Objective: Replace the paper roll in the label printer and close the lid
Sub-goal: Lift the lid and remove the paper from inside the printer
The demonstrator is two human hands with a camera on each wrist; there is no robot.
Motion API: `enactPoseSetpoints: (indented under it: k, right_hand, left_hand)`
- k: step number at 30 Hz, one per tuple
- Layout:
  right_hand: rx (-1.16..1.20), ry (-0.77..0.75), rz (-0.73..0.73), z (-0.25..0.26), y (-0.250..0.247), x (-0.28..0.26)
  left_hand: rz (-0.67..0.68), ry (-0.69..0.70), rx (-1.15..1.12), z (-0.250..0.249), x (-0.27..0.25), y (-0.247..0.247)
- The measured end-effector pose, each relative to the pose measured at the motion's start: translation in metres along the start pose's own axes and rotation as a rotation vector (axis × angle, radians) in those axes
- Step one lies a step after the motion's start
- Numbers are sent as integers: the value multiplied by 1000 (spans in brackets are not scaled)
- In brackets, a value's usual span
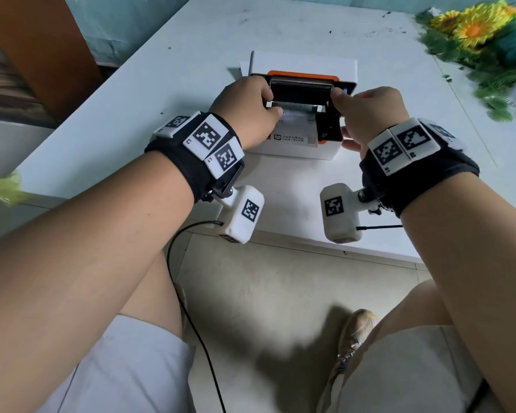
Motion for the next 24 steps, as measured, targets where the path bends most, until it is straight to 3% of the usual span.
enactPoseSetpoints:
  k: [5,10,24]
  right_hand:
    - [-46,-107,33,12,4,-9]
    - [-236,-200,160,20,18,-17]
    - [-323,-222,195,9,33,-6]
  left_hand:
    - [-9,-16,-27,6,4,7]
    - [7,-9,-63,11,10,10]
    - [-32,-23,-98,18,14,7]
Point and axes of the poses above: each hand's wrist, its own x-axis towards the middle knuckle, its own y-axis out of the palm, z = x × y, the point moved 10 cm from there along x, towards the middle knuckle, and after that the axes turned 6 degrees about -x, right-handed, at the moved point
